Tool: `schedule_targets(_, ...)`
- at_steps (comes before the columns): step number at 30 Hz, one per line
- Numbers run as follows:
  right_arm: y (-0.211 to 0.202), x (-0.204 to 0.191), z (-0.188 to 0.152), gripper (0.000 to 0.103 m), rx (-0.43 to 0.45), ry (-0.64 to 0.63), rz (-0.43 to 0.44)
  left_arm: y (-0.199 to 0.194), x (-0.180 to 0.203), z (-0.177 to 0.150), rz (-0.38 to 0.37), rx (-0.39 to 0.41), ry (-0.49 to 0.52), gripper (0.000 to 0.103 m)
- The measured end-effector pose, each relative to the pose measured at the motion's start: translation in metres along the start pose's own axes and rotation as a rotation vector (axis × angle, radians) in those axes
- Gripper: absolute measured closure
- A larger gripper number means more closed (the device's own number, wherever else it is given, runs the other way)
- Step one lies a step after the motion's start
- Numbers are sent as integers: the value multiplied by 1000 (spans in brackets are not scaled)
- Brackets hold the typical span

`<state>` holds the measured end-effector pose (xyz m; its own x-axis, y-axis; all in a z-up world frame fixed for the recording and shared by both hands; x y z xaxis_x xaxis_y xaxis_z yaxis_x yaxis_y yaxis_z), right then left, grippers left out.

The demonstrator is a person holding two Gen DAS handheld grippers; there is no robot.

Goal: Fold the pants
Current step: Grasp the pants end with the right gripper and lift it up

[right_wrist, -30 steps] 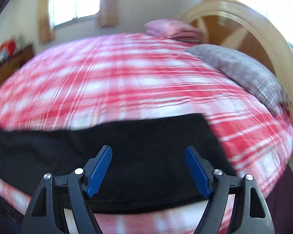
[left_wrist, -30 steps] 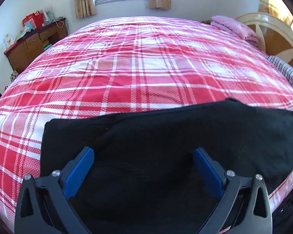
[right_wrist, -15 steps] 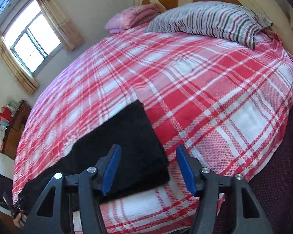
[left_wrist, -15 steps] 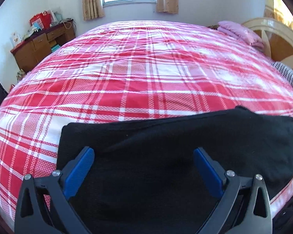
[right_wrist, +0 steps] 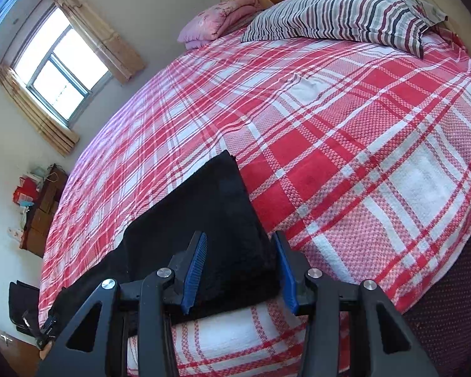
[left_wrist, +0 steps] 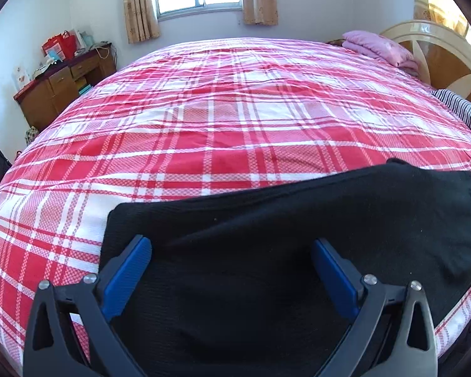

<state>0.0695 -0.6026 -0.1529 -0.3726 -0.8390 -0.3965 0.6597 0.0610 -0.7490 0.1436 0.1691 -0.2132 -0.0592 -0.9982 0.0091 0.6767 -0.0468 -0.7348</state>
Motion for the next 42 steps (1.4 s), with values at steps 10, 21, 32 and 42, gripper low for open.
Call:
schedule_targets(10, 3, -1, 2, 70, -26, 21, 84, -3, -4, 4, -46, 23, -32, 0)
schedule_targets(21, -13, -6, 6, 91, -7, 30, 169, -3, -3, 4, -39, 18, -14, 0)
schedule_targets(32, -54, -72, 8, 91, 135, -142, 172, -5, -5, 6, -74, 8, -40, 0)
schedule_targets(42, -81, -165, -17, 91, 174, -344, 267, -4, -1, 4, -57, -5, -16, 0)
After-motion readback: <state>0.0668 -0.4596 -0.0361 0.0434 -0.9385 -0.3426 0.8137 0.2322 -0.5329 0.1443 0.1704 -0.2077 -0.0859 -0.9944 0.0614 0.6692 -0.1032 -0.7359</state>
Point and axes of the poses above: each gripper's, at about its wrist camera, not at the fingertips, and y roughly the way its jaws point, x to its right, z to its top, the point moved 8 cm from there along y, roughly the way its jaws point, and after that the axes turned 4 degrees about -z, right-handed, at the moved point
